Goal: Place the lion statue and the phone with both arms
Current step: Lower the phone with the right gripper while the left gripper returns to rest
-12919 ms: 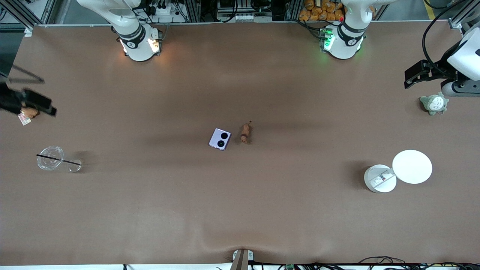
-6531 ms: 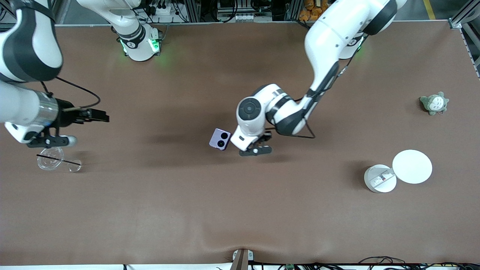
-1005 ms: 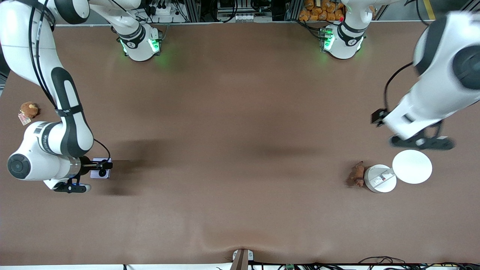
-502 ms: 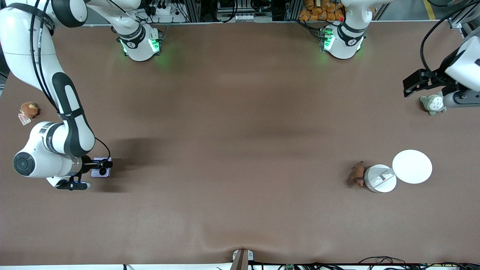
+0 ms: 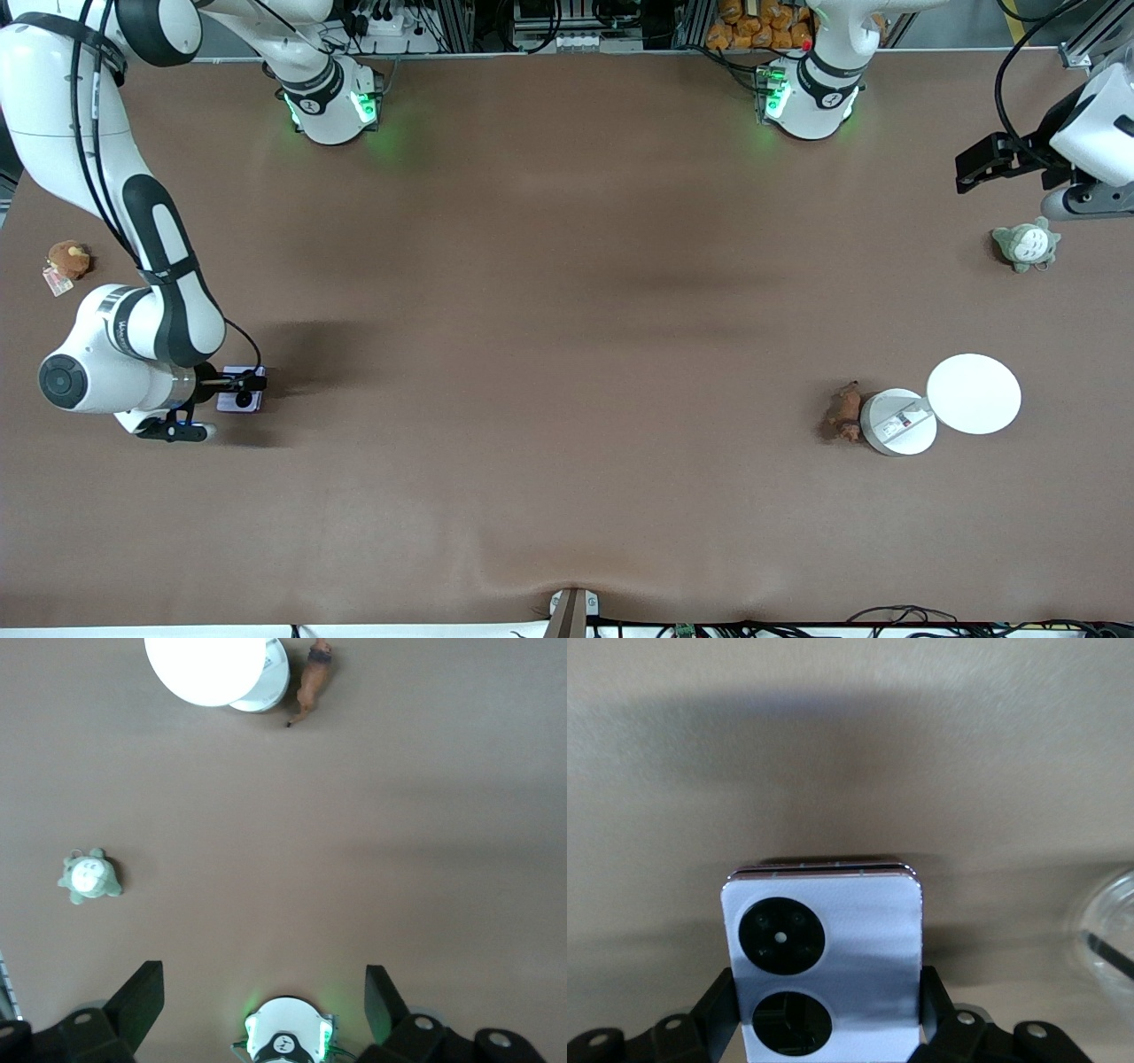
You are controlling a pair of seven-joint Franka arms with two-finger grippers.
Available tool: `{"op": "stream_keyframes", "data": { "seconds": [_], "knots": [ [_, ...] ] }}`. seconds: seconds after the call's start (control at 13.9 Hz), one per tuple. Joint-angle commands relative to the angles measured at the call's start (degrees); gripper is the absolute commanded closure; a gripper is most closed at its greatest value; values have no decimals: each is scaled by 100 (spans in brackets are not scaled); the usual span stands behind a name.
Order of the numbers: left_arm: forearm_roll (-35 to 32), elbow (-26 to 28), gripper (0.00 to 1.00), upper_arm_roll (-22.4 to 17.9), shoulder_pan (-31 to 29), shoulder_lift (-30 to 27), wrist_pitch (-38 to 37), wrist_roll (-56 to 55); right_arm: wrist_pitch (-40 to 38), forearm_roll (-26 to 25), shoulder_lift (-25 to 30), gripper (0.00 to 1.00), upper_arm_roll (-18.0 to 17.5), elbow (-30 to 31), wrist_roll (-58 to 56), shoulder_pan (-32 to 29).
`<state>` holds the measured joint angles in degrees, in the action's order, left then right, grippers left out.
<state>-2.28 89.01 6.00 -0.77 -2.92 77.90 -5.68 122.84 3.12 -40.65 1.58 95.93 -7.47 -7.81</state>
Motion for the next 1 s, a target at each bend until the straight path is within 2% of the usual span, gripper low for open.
{"op": "stream_keyframes", "data": {
  "seconds": [0.0,0.29,0.72,0.93],
  "knots": [
    [211,257,0,-29,-99,-288,111,6,126,-57,48,0,-96,66,-44,-107],
    [202,257,0,-3,-81,-209,112,-12,-205,-48,119,0,-140,-249,-44,-11],
    [210,91,0,67,-63,-121,129,-442,-2288,-13,145,0,-149,-1926,-44,279],
    [193,20,0,59,-64,-112,164,-442,-3036,-22,145,0,-175,-3051,-53,630]
  ]
}}
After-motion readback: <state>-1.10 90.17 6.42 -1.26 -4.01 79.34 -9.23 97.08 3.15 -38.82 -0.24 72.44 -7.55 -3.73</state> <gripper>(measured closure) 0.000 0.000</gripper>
